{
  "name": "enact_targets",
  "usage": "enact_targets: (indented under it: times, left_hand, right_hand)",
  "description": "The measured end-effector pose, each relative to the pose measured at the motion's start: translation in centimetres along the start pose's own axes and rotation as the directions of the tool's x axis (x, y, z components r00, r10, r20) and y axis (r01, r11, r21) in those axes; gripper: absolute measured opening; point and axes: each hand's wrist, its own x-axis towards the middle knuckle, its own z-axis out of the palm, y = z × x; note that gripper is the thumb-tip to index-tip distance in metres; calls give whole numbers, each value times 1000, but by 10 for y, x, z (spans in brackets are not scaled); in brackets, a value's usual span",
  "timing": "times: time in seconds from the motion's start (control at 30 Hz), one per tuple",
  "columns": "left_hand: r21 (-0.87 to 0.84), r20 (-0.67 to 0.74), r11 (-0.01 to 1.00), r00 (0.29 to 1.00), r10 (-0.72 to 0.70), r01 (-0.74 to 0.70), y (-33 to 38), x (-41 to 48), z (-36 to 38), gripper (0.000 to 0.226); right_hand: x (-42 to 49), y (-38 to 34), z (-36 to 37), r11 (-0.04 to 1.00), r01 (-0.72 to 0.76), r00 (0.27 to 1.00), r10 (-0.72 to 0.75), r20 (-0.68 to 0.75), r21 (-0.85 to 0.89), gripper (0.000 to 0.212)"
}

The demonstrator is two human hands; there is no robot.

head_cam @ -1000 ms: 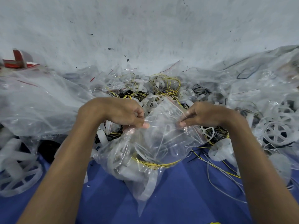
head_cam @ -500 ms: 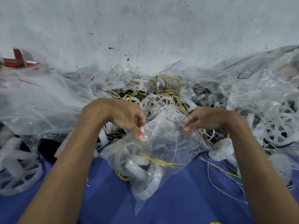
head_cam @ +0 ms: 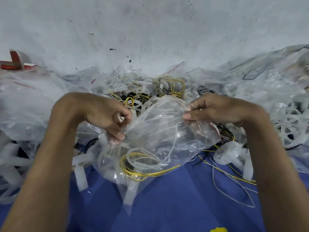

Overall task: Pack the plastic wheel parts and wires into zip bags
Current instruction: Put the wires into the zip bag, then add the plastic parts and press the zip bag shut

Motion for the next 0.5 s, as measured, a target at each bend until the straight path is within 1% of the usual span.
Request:
enact_targets:
  times: [0.07, 0.1, 0.17, 0.23, 0.27, 0.33, 0.4, 0.47, 0.5]
  left_hand:
    - [41, -20, 997, 998, -60, 61, -6, -5, -3, 40]
    - [66, -28, 992, 994, -104, 105, -9, -6, -4, 51]
    - [83, -68, 982, 984, -164, 169, -14, -5, -6, 65]
    - [97, -148, 980, 977, -156, 171, -18, -2, -8, 74]
    - [90, -203, 985, 971, -124, 145, -20, 1, -8, 75]
    - [22, -325, 999, 945, -26, 36, -16, 7, -7, 72]
    - [-34, -448, 992, 889, 96, -124, -2, 13, -2, 73]
    - [0, -535, 967, 817, 216, -256, 14, 20, 4, 80]
    - [34, -554, 956, 791, 260, -290, 21, 22, 7, 79]
  right_hand:
    - [3, -1, 2, 998, 7, 1000, -8, -18, -70, 14]
    - [4, 0, 3, 995, -7, 1000, 6, -15, -102, 13]
    - [6, 4, 6, 985, -35, 999, 36, 1, -167, 12]
    - [7, 8, 6, 976, -55, 998, 55, -10, -209, 8]
    - [8, 9, 6, 977, -58, 998, 53, -30, -206, 7]
    - [10, 9, 6, 983, -32, 996, 17, -86, -179, 6]
    - [14, 5, 9, 986, 20, 990, -43, -136, -163, 9]
    - [18, -1, 14, 982, 75, 981, -104, -164, -172, 12]
    - [21, -3, 16, 979, 103, 975, -134, -176, -178, 13]
